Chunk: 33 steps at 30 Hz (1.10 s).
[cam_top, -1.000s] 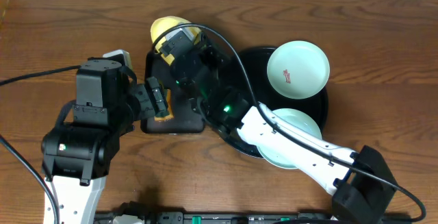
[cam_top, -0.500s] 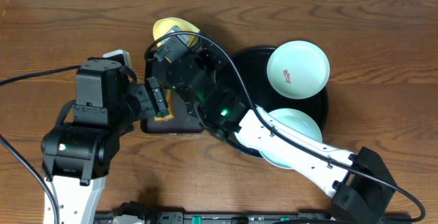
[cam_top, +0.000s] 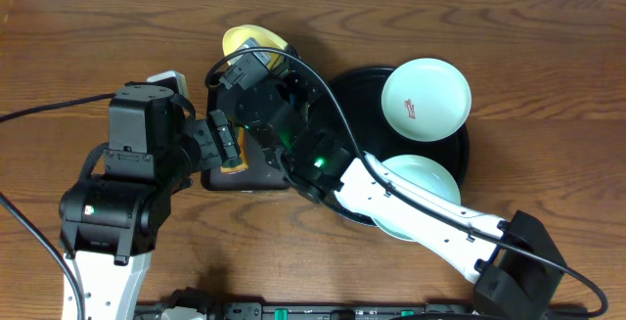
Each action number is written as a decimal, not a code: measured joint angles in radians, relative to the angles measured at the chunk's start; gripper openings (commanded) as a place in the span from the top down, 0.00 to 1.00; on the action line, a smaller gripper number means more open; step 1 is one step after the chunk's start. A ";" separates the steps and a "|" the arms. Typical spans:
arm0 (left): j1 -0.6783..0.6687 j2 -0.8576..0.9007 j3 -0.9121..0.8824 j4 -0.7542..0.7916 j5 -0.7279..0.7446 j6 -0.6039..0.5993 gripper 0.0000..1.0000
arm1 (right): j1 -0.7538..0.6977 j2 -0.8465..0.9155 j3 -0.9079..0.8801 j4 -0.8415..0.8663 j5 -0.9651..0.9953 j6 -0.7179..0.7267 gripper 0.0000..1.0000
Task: Clean dirty plates on tray and stack at the side
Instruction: 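Lift the yellow plate with the right gripper and swing it right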
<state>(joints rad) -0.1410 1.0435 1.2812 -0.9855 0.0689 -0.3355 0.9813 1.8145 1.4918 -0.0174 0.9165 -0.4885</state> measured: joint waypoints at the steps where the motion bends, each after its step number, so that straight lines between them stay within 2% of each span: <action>1: 0.000 0.000 0.000 0.000 0.000 0.000 0.11 | 0.000 0.000 0.000 0.000 0.000 0.000 0.99; 14: 0.000 0.000 0.000 0.000 0.000 0.000 0.11 | 0.000 0.000 0.000 -0.018 -0.001 0.010 0.99; 21: 0.000 0.000 0.000 0.000 0.000 0.000 0.10 | -0.029 -0.002 -0.002 -0.100 -0.064 0.072 0.99; 23: 0.000 0.000 0.000 0.000 0.000 0.000 0.11 | -0.042 -0.004 -0.001 -0.091 -0.053 0.109 0.99; 28: 0.000 0.000 0.000 0.000 0.000 0.000 0.10 | -0.080 -0.018 0.000 -0.219 -0.153 0.173 0.99; 33: 0.000 0.000 0.000 0.000 0.000 0.000 0.10 | -0.124 -0.025 0.000 -0.360 -0.201 0.391 0.99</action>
<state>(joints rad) -0.1410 1.0435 1.2812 -0.9855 0.0692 -0.3355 0.8577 1.7897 1.4914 -0.3771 0.7151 -0.0971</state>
